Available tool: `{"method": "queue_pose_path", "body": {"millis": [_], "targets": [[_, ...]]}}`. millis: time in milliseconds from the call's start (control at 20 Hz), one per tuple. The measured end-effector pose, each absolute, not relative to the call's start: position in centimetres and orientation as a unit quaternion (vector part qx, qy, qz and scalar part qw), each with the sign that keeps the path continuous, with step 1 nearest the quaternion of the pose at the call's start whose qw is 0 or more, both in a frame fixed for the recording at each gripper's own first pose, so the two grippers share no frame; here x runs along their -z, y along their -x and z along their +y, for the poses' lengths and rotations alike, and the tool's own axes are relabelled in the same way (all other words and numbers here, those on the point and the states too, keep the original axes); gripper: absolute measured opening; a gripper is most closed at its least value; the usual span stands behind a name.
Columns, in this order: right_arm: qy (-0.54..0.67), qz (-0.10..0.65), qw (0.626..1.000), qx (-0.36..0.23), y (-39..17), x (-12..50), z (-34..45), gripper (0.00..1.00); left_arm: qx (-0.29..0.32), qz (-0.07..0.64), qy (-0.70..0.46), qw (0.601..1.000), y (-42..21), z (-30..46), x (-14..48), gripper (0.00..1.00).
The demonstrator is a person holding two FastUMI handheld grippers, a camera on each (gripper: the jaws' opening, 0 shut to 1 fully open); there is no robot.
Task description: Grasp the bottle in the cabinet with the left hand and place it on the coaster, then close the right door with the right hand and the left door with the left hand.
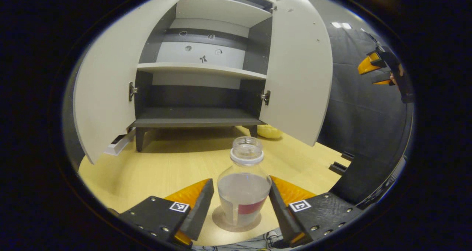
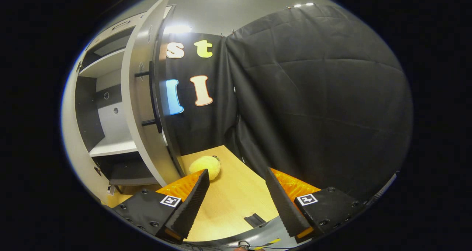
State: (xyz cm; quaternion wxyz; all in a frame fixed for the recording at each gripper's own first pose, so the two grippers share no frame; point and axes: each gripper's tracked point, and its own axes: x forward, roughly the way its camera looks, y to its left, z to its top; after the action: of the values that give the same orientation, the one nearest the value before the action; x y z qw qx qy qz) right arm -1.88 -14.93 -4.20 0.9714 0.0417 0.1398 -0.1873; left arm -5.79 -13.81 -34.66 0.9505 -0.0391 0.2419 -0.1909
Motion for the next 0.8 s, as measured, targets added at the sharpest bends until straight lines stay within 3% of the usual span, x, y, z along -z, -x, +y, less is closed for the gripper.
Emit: {"method": "queue_pose_path", "body": {"millis": [150,200,600,650,700,750,800], "targets": [[-0.047,0.130,0.974,0.179,0.0,3.6,-15.5,0.98,0.183,0.248,0.022,0.951,5.8,-14.1,33.8,0.98],[-0.053,0.125,0.975,0.175,-0.7,3.5,-15.7,0.98,0.182,0.247,0.018,0.952,5.9,-14.3,32.9,0.93],[-0.071,0.119,0.982,0.127,-5.9,4.5,-16.2,0.98,0.141,0.189,0.054,0.970,5.3,-15.0,19.8,0.92],[-0.073,0.114,0.983,0.121,-6.4,4.0,-16.3,0.98,0.129,0.175,0.056,0.974,4.7,-14.6,17.8,0.97],[-0.075,0.110,0.984,0.115,-7.0,3.6,-16.6,0.98,0.115,0.162,0.056,0.978,4.0,-14.2,15.7,0.87],[-0.074,0.104,0.986,0.107,-7.6,3.0,-16.9,0.98,0.098,0.148,0.054,0.983,3.3,-13.6,13.6,0.97],[-0.072,0.098,0.988,0.099,-8.2,2.4,-17.1,0.98,0.078,0.136,0.049,0.986,2.5,-12.9,11.5,0.97]]}}
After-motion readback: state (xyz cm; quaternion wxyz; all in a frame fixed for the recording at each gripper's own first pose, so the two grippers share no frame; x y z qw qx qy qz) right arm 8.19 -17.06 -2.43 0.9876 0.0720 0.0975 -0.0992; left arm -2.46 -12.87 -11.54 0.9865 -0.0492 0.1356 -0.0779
